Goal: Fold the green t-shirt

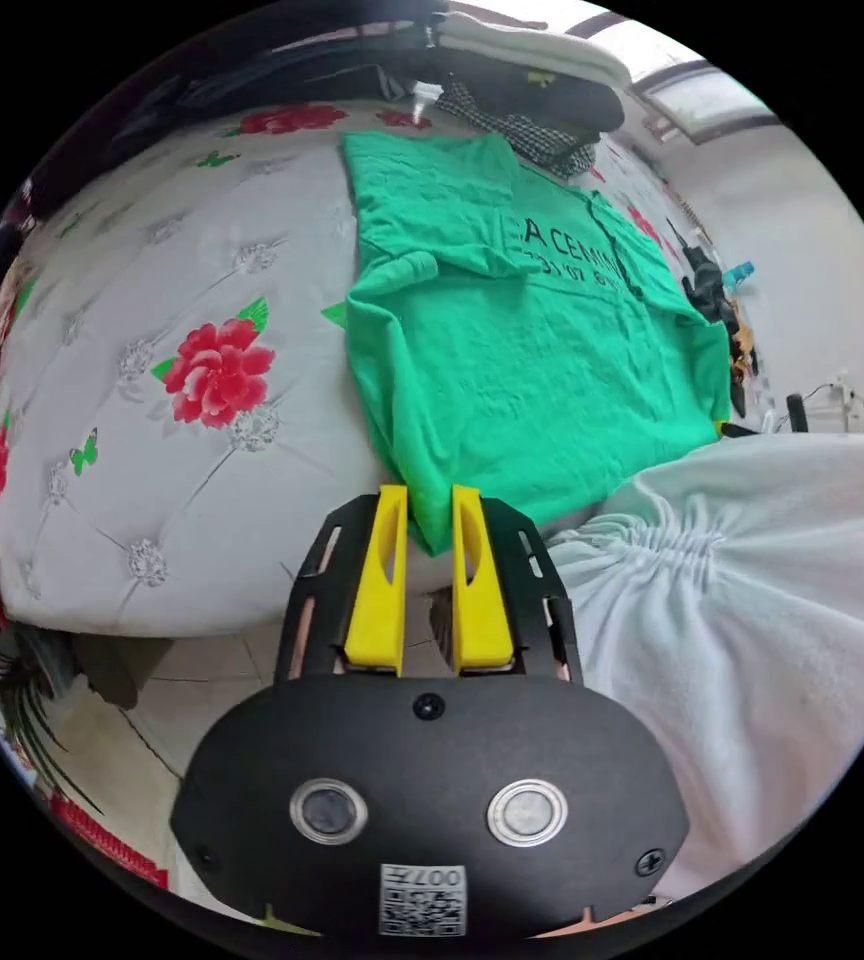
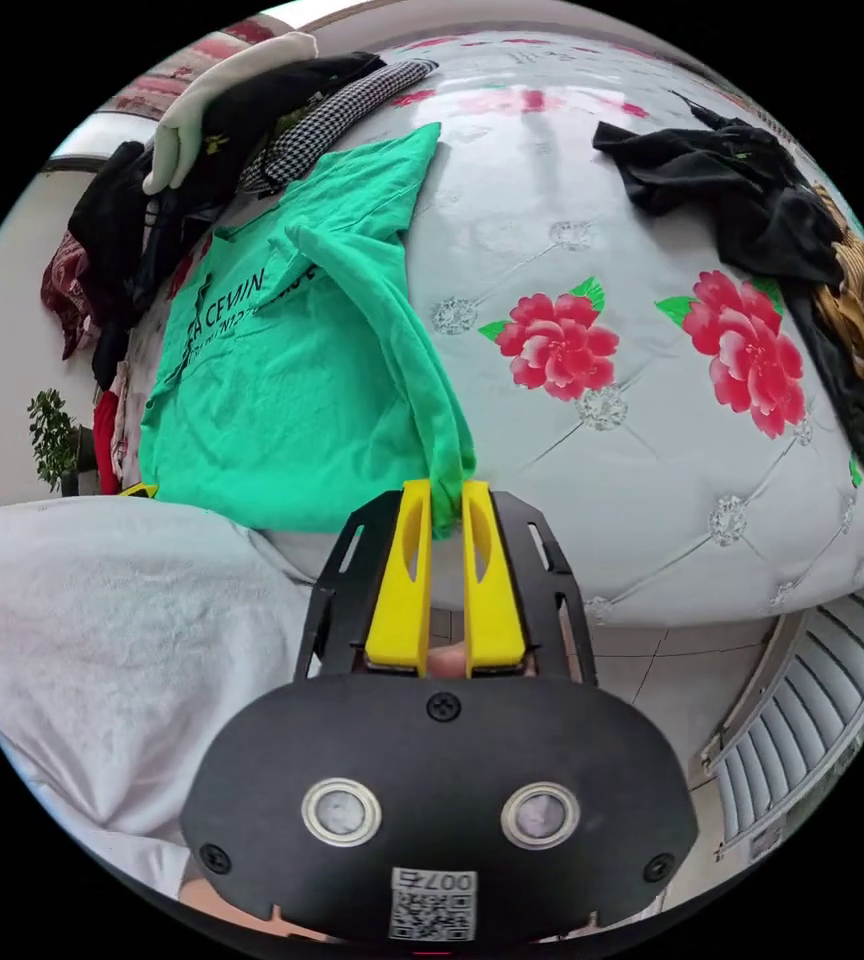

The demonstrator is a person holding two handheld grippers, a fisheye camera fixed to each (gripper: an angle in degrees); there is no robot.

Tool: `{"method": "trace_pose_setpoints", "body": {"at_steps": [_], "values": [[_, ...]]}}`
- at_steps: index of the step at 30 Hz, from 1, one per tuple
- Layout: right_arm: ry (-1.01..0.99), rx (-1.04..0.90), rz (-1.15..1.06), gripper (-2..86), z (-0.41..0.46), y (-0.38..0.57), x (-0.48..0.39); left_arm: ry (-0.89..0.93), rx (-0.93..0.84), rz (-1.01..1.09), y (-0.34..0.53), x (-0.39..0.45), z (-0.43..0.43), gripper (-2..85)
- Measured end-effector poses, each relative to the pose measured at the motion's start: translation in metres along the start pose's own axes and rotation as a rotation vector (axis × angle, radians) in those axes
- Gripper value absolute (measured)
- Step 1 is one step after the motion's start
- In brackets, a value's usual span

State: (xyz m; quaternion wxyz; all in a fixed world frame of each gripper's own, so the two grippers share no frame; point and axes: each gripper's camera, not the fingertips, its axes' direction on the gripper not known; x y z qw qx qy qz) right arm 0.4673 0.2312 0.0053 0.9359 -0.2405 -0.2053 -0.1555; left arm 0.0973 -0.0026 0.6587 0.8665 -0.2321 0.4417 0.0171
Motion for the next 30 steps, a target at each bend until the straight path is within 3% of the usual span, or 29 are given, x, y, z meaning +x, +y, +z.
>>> {"method": "trace_pose_setpoints", "body": {"at_steps": [5,11,18,22,25,27,30], "values": [[-0.06,-0.065,-0.098,2.0,-0.031,0.004,0.011,0.176,-0.059,0.055,-0.005,-0.011,-0.032,0.2],[-0.572,0.055,-0.038,1.0,-0.11,0.016,0.082,0.675,0.083,-0.103,-0.01,-0.087,-0.115,-0.3],[-0.84,0.297,-0.016,1.5,-0.182,-0.106,0.101,0.878,0.185,-0.201,-0.151,-0.133,-0.165,0.5],[-0.793,0.517,0.145,3.8,-0.168,-0.199,0.097,0.747,0.401,-0.447,-0.246,-0.161,-0.156,5.2],[-0.668,0.473,0.255,6.0,-0.134,-0.24,0.091,0.72,0.487,-0.582,-0.269,-0.158,-0.138,10.5],[-0.613,0.44,0.242,7.0,-0.123,-0.244,0.089,0.684,0.532,-0.566,-0.268,-0.152,-0.142,10.8],[-0.488,0.441,0.257,8.0,-0.116,-0.215,0.097,0.487,0.523,-0.499,-0.246,-0.137,-0.157,10.8]]}}
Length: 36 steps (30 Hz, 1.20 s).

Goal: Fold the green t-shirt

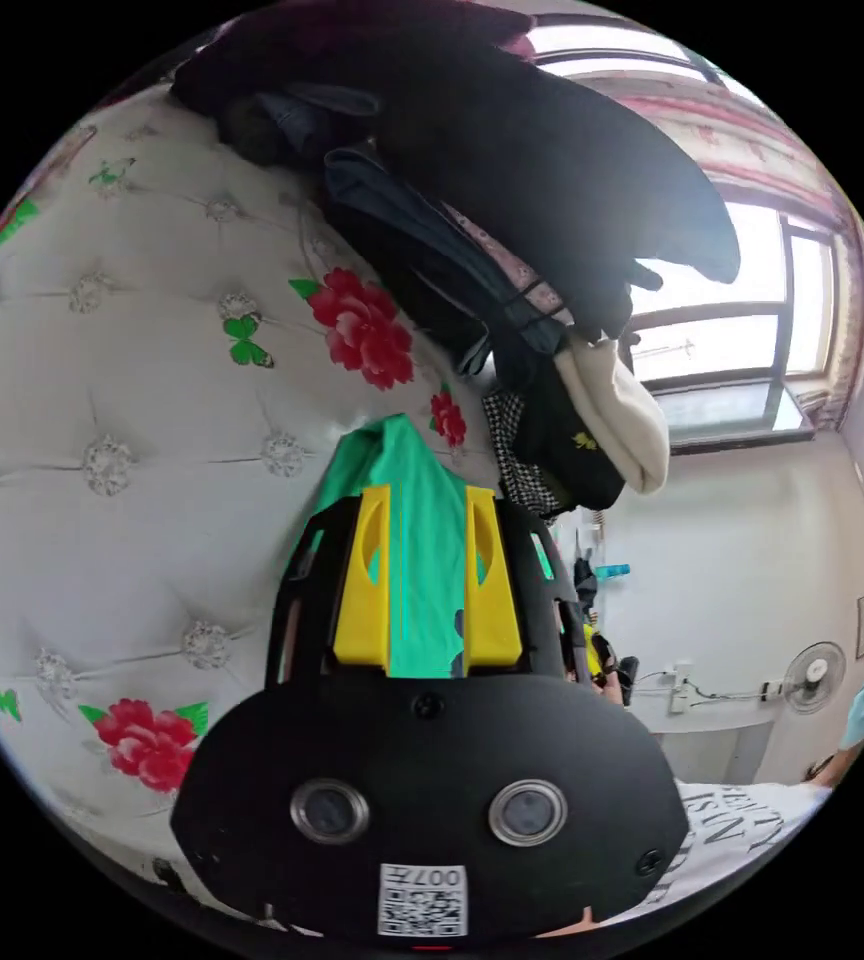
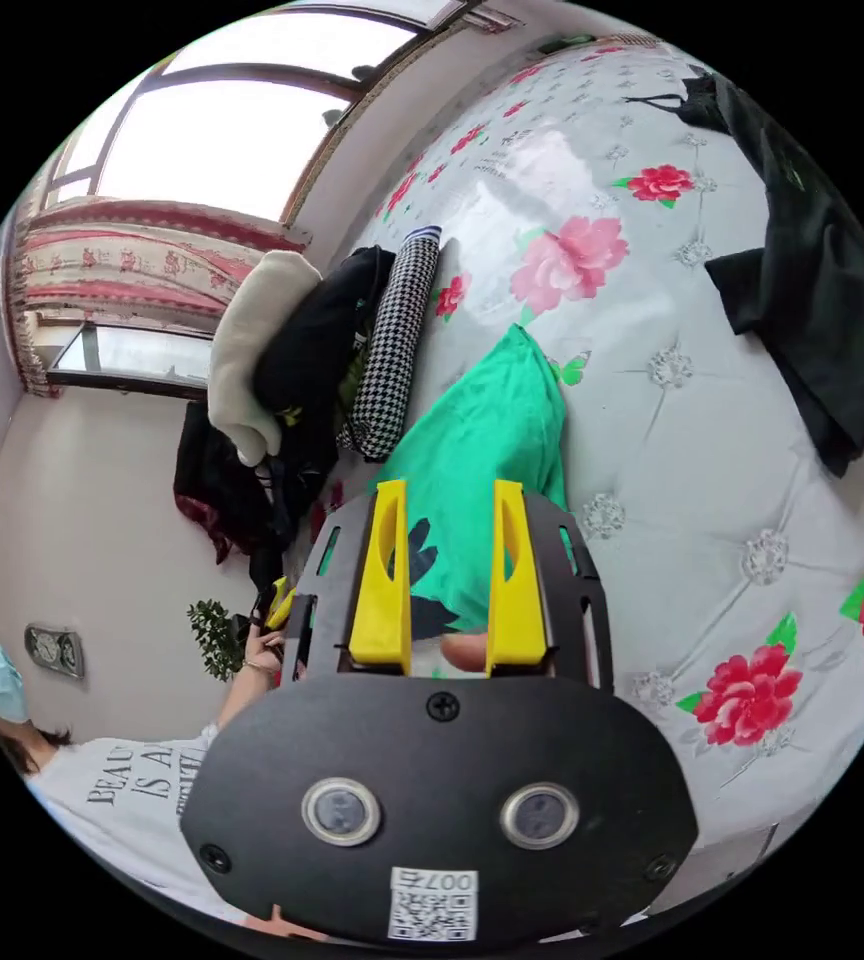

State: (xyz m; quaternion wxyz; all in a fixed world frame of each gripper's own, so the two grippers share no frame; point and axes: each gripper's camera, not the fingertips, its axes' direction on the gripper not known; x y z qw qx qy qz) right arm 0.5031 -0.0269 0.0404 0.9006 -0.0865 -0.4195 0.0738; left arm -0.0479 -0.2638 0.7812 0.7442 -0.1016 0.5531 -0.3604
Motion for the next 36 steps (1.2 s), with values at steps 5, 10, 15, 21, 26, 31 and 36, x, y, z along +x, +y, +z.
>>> {"method": "trace_pose_setpoints", "body": {"at_steps": [5,10,15,21,26,31,36], "values": [[0.082,0.069,0.131,8.9,-0.026,0.05,0.045,-0.143,-0.016,0.059,0.058,0.0,-0.037,11.7],[-0.05,0.037,0.214,8.2,0.0,0.035,0.076,-0.12,-0.146,0.038,0.095,-0.003,-0.011,12.1],[0.003,0.038,0.213,5.5,0.0,0.013,0.081,-0.169,-0.216,0.035,0.092,-0.007,0.01,5.9],[-0.018,0.12,0.351,4.7,-0.032,0.044,0.118,-0.028,-0.232,-0.037,0.113,-0.022,-0.003,6.7],[0.146,0.104,-0.078,4.7,-0.039,0.003,0.01,0.019,-0.178,-0.064,0.129,-0.03,-0.031,8.8],[0.242,-0.129,-0.879,4.9,0.033,0.017,-0.191,0.059,-0.163,-0.047,0.135,-0.041,-0.058,11.9],[0.117,-0.376,-1.196,5.8,0.155,0.101,-0.248,0.166,-0.144,-0.089,0.154,-0.062,-0.067,13.9]]}}
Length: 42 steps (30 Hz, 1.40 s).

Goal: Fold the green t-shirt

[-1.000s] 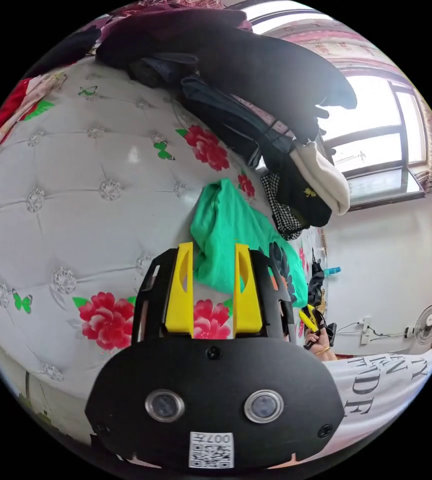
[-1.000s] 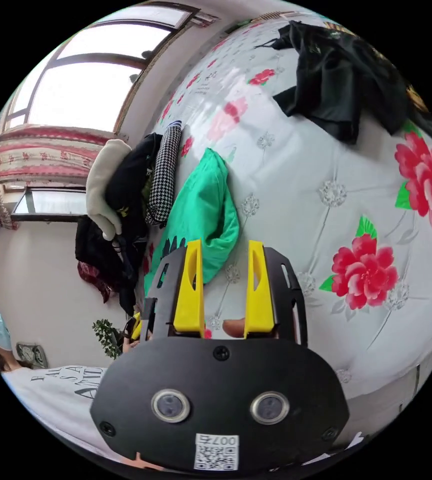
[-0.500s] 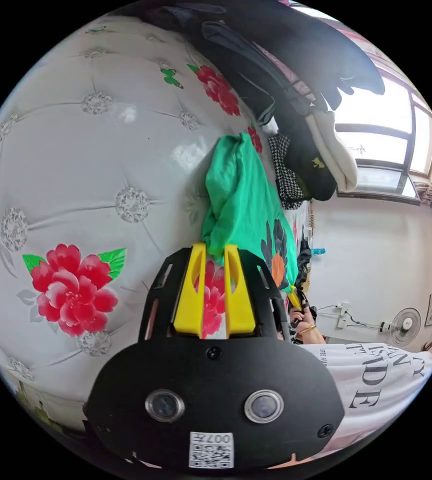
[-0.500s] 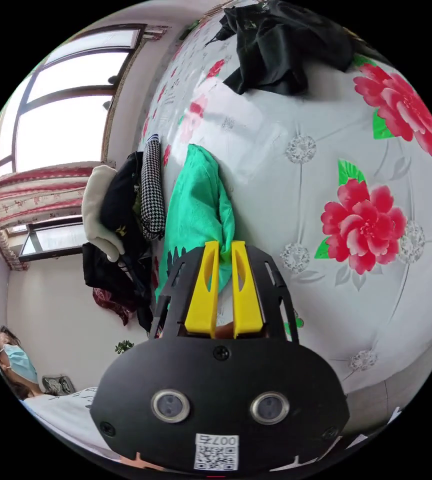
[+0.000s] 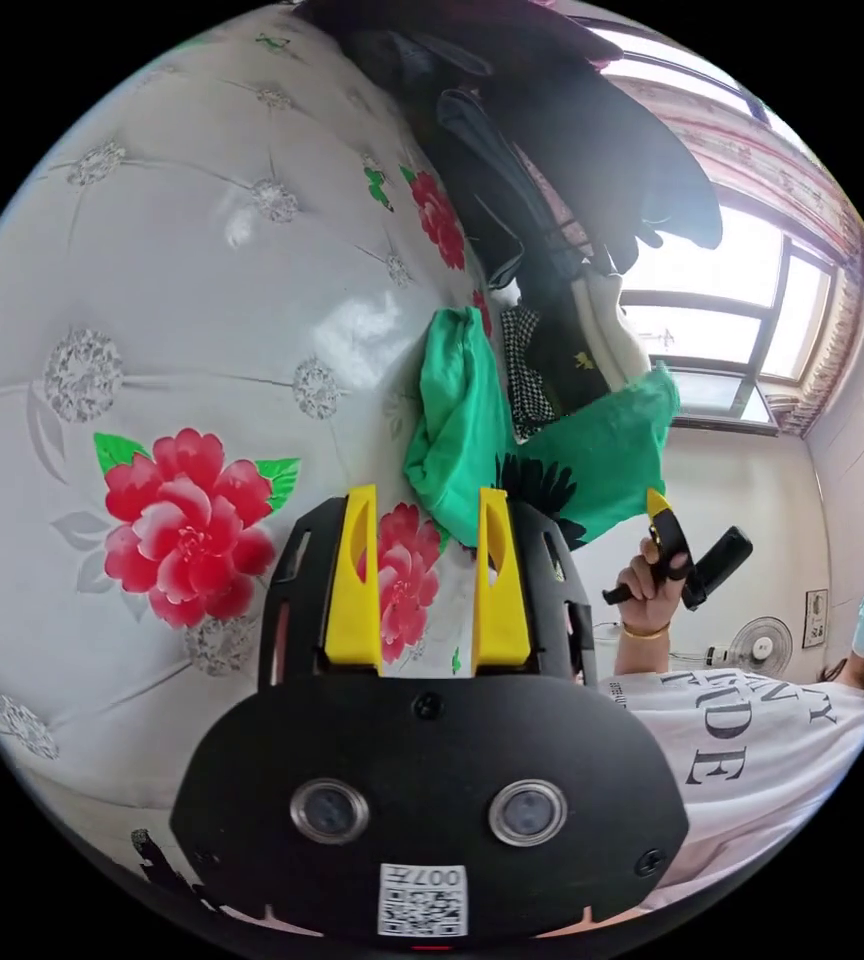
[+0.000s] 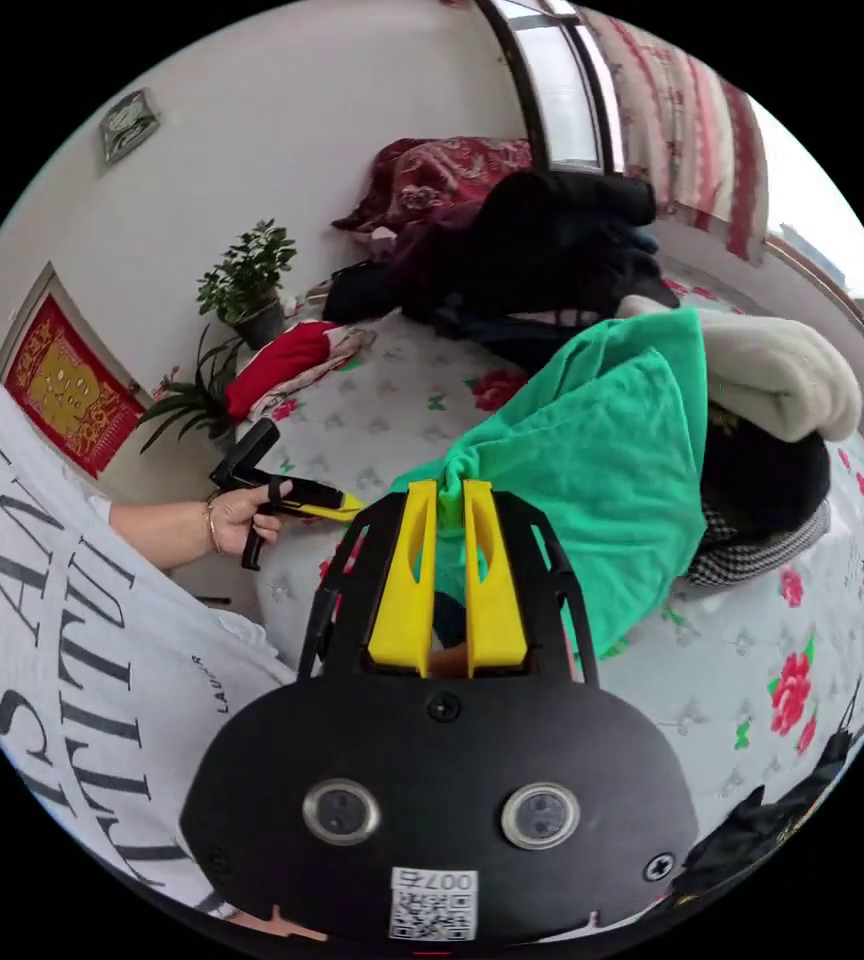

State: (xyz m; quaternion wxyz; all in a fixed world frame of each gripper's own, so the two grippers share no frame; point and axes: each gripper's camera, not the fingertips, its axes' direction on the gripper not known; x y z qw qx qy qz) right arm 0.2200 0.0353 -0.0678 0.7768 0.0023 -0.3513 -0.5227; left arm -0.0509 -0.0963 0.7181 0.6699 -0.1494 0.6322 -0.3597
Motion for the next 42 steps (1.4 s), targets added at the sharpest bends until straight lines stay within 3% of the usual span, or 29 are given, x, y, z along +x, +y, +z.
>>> {"method": "trace_pose_setpoints", "body": {"at_steps": [5,8,15,21,26,33,38,41,42], "values": [[-0.225,-0.28,0.138,7.1,0.126,0.014,0.009,0.067,0.021,-0.012,0.016,-0.017,-0.007,15.9],[-0.234,-0.161,0.262,7.3,0.096,0.041,0.048,0.074,0.0,0.023,0.022,-0.019,-0.005,16.5],[-0.223,0.044,0.89,8.7,0.035,0.171,0.201,0.112,-0.081,0.14,0.004,-0.007,0.034,17.7],[-0.478,0.041,1.033,6.8,0.084,0.205,0.233,0.01,-0.171,0.16,-0.018,-0.001,0.068,7.2],[-0.473,0.034,0.832,4.5,0.066,0.134,0.211,0.061,-0.067,0.206,-0.028,0.01,0.029,6.1],[-0.618,0.095,0.283,3.4,0.068,-0.096,0.128,0.123,0.385,0.312,-0.051,0.028,-0.157,5.8],[-0.749,0.166,-0.036,4.5,0.089,-0.234,0.015,-0.104,0.764,0.406,-0.007,0.064,-0.295,6.6],[-0.707,0.119,-0.077,5.1,0.141,-0.275,-0.038,-0.309,0.944,0.26,0.029,0.034,-0.324,10.6],[-0.636,0.078,-0.085,5.5,0.166,-0.275,-0.05,-0.399,1.003,0.104,0.043,0.003,-0.324,12.7]]}}
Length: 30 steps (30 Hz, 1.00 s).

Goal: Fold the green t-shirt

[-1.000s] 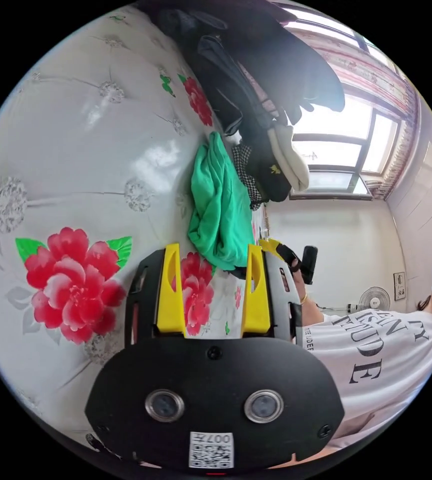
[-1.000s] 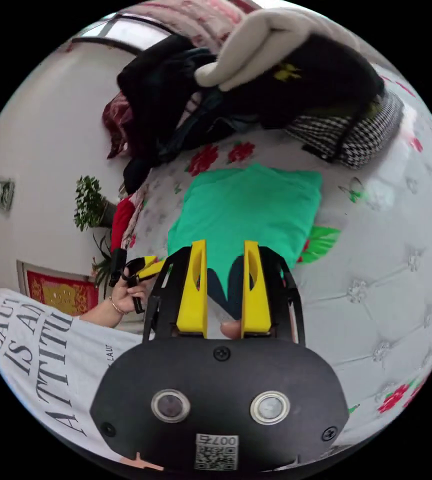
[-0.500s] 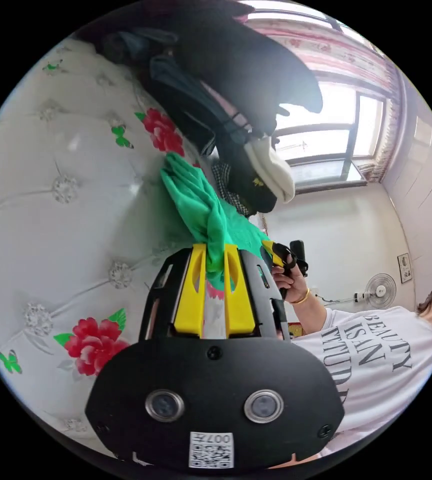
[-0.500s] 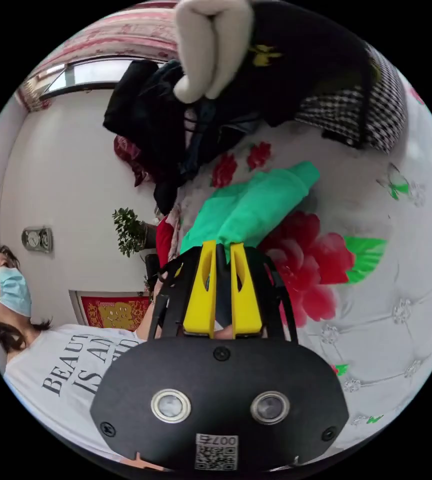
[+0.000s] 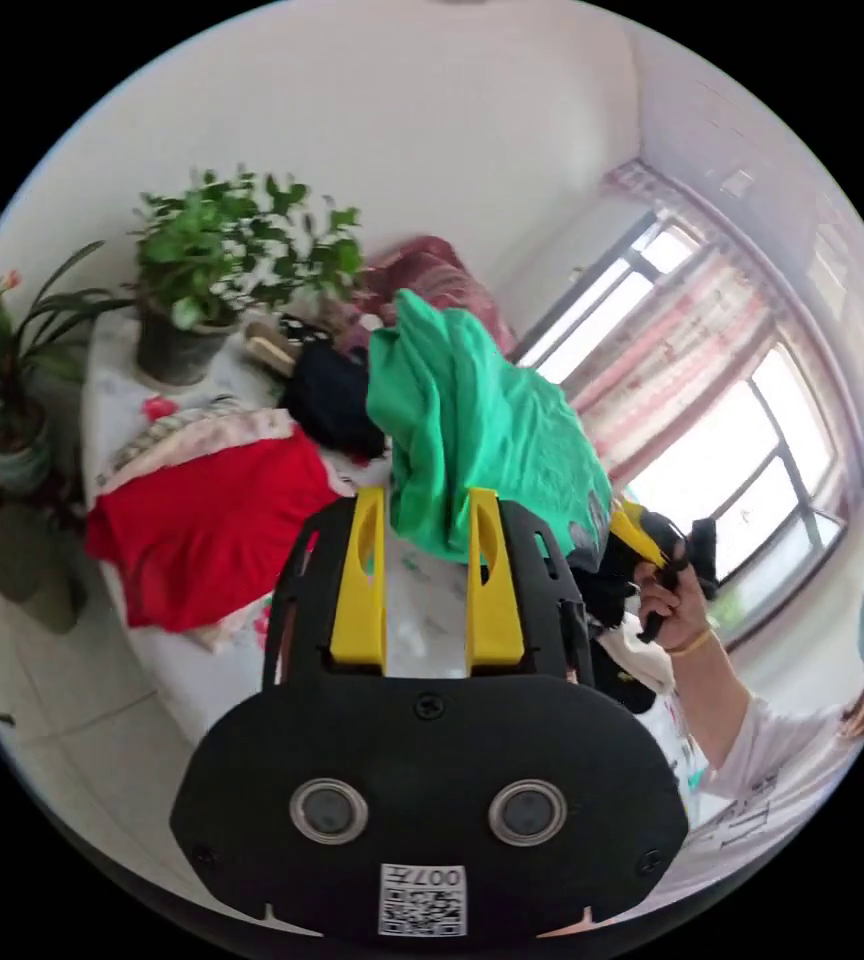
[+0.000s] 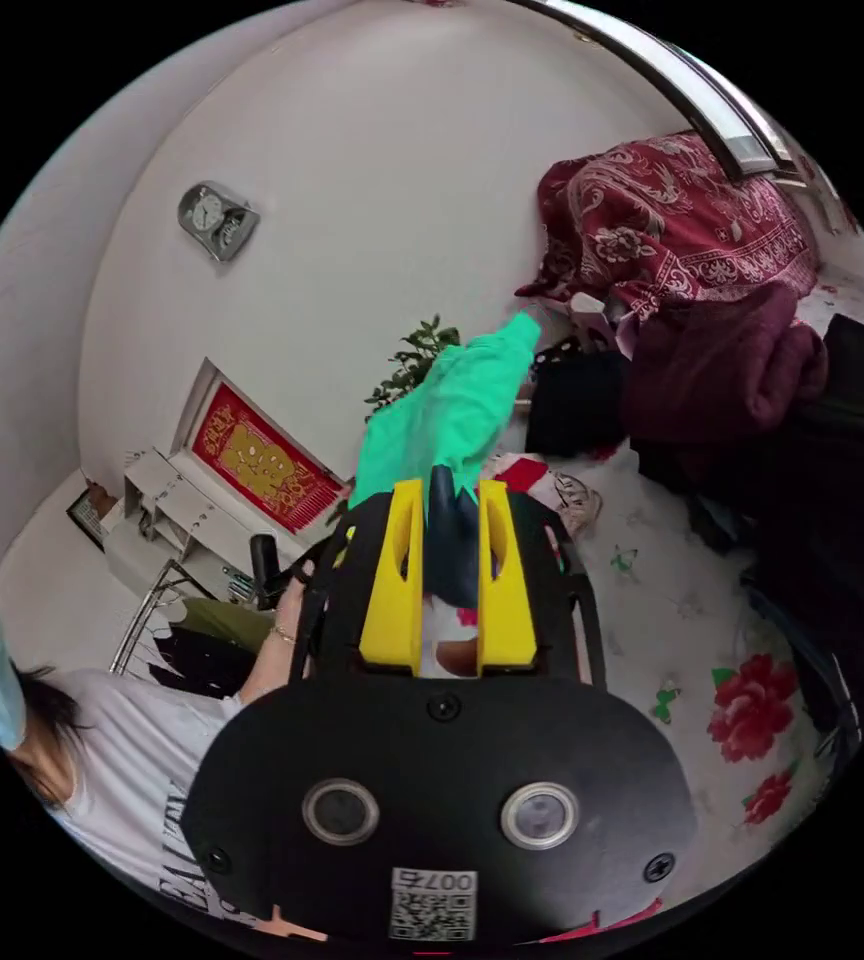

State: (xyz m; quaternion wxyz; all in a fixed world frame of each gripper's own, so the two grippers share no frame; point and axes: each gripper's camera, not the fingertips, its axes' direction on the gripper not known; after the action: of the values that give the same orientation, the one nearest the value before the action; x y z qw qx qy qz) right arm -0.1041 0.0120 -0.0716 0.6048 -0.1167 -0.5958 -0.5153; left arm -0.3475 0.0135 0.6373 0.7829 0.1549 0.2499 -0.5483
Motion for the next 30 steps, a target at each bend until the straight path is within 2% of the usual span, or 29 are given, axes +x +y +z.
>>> {"method": "trace_pose_setpoints", "body": {"at_steps": [1,3,6,9,13,17,18,23,26,27,30], "values": [[0.069,-0.063,0.012,5.7,0.025,0.015,0.01,-0.165,0.012,-0.099,0.025,-0.033,0.0,13.8],[0.152,-0.156,0.04,6.0,0.051,0.057,0.028,-0.313,-0.023,-0.233,0.076,-0.078,0.002,13.4],[0.28,-0.332,0.14,6.0,0.064,0.166,0.066,-0.404,-0.176,-0.228,0.156,-0.094,0.017,11.9],[0.444,-0.477,0.297,6.2,0.034,0.294,0.088,-0.428,-0.399,-0.021,0.217,-0.056,0.062,10.7],[0.685,-0.673,0.438,6.3,-0.024,0.43,0.06,-0.286,-0.699,0.399,0.289,0.037,0.149,9.3],[0.81,-0.744,0.487,6.1,-0.042,0.49,0.029,-0.162,-0.837,0.694,0.355,0.119,0.203,6.9],[0.81,-0.737,0.524,6.0,-0.041,0.504,0.028,-0.133,-0.854,0.759,0.374,0.142,0.213,6.6],[0.822,-0.392,0.614,5.8,-0.054,0.519,0.019,-0.005,-0.984,0.865,0.443,0.203,0.231,5.6],[0.615,-0.202,0.722,6.0,-0.086,0.533,0.035,-0.037,-1.036,0.923,0.483,0.215,0.231,5.4],[0.653,-0.149,0.797,6.3,-0.109,0.539,0.044,-0.071,-1.046,0.921,0.494,0.214,0.232,5.3],[1.003,0.099,0.895,7.3,-0.194,0.567,0.045,-0.131,-1.045,0.883,0.512,0.206,0.231,5.5]]}}
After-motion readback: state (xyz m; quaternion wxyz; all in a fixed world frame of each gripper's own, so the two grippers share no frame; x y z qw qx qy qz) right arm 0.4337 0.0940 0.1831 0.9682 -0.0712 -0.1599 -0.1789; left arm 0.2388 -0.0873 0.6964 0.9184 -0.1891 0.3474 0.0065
